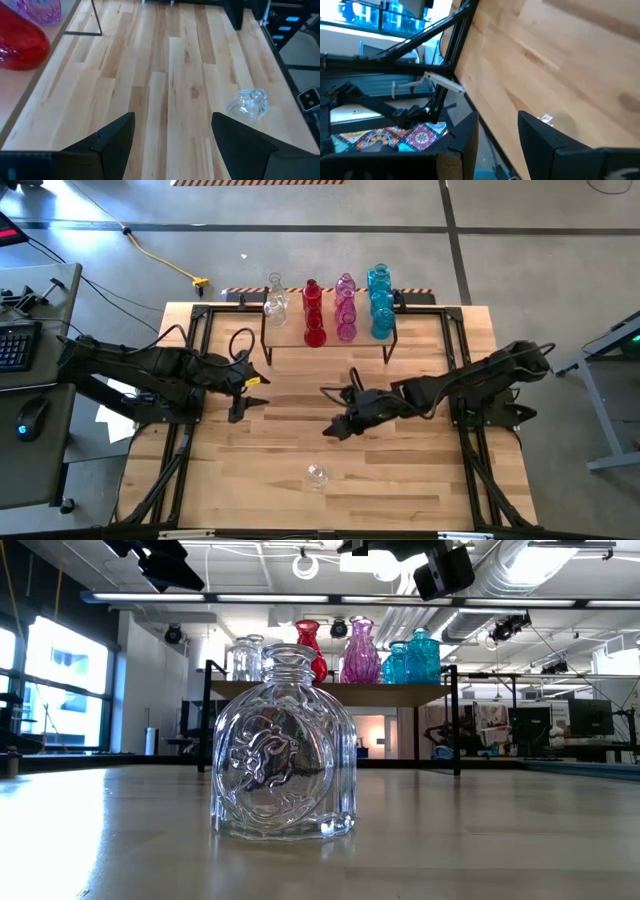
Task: Sort vases onto shelf
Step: Put the transparent vase on the shelf aligned with the other transparent vases
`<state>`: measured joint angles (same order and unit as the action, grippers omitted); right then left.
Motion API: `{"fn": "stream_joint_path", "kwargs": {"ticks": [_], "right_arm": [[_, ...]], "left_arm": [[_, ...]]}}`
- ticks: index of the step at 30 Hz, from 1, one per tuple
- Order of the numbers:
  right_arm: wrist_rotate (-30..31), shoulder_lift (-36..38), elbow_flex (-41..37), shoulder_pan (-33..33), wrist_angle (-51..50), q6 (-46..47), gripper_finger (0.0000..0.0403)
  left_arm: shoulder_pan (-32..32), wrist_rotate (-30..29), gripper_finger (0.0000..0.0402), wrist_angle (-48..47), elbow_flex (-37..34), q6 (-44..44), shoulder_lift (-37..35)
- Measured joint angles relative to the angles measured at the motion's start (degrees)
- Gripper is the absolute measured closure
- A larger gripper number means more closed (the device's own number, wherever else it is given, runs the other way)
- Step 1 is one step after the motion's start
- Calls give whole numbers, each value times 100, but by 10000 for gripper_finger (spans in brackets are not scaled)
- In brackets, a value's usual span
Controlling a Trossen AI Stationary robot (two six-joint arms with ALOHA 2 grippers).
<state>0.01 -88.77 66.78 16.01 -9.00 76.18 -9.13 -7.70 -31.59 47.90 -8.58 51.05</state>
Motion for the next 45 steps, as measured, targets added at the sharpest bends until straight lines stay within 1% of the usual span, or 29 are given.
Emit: {"fn": "stream_joint_path", "kwargs": {"ticks": [4,9,14,22,32,45], "right_arm": [[97,-122,0,214,156,161,284],[425,-307,0,471,337,369,284],[567,-644,0,664,660,608,284],[600,-1092,0,813,1043,904,284],[617,-1389,0,918,1054,993,284],[815,-1410,0,916,891,743,284]], "left_arm": [[0,15,147,65,0,-167,0],[0,13,147,178,0,-340,-1],[2,14,147,196,0,-612,2],[2,13,147,191,0,-782,4],[4,12,147,189,0,-787,4],[4,8,147,187,0,-789,4]]}}
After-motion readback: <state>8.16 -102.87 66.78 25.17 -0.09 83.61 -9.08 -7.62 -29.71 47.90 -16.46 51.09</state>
